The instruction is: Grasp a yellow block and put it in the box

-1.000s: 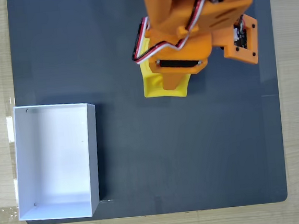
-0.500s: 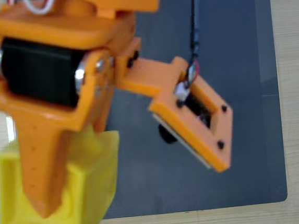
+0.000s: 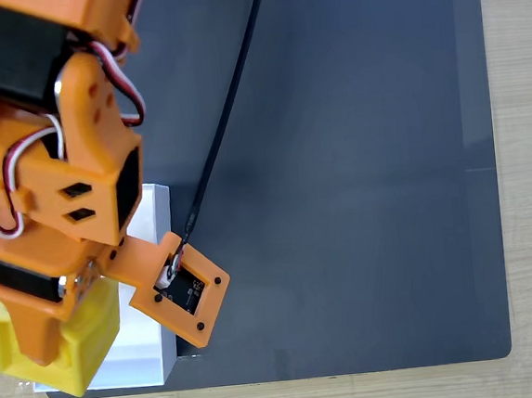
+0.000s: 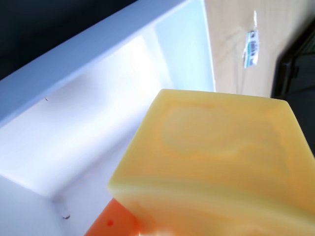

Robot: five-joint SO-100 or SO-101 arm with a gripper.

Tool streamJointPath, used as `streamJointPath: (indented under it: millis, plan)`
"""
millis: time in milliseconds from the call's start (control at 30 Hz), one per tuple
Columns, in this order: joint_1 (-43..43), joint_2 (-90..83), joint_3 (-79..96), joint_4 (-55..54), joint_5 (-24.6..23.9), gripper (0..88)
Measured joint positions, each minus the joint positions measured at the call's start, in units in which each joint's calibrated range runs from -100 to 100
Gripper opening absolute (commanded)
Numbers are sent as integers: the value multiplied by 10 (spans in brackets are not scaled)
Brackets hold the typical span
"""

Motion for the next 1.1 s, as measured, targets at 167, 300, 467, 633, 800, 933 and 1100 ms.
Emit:
streamJointPath:
  millis: [167,300,467,633,800,933,1100]
  plan:
    - [-5,41,-4,-1,1,184]
    - [-4,68,-4,-1,1,185]
    - [-2,93,-4,-1,1,200]
    - [-3,94,-4,-1,11,353]
    - [-3,94,-4,-1,22,421]
    - [-3,94,-5,-1,22,421]
    - [-3,94,-5,-1,22,421]
